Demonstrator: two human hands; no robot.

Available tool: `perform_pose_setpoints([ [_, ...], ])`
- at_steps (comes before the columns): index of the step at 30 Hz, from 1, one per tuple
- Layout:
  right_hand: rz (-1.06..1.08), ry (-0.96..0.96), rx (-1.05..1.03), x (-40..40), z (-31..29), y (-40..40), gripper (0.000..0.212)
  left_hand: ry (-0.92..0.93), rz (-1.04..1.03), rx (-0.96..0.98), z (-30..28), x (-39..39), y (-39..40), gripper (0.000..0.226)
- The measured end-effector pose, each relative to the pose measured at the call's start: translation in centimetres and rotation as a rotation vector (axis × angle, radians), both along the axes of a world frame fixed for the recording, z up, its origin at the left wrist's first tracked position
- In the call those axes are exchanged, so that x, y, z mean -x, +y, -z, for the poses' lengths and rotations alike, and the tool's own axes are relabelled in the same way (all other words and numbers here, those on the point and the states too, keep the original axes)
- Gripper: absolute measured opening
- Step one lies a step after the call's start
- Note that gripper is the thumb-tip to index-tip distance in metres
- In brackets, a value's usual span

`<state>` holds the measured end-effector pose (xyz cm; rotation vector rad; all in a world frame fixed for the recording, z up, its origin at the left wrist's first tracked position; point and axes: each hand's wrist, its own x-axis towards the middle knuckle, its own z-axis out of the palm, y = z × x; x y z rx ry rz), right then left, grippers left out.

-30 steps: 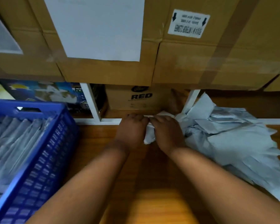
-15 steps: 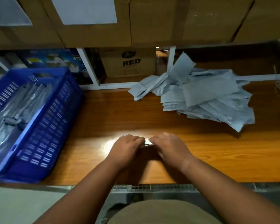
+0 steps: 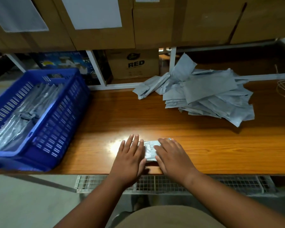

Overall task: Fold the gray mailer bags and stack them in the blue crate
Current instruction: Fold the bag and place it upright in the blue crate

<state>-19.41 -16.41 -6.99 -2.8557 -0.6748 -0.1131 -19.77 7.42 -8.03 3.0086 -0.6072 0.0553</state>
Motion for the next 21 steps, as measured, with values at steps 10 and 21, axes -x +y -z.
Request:
perform_pose_setpoints([
  [10,0.084,0.1,0.011,-4.2,-0.8,4.9,0.052,0.155,-0.04,0.081,2.0,-3.4,-1.8,0.072],
  [21,0.077,0.133,0.011,-3.9,3.4,5.7,0.064,0.113,-0.032,0.096,4.2,-3.4,-1.7,0.073],
])
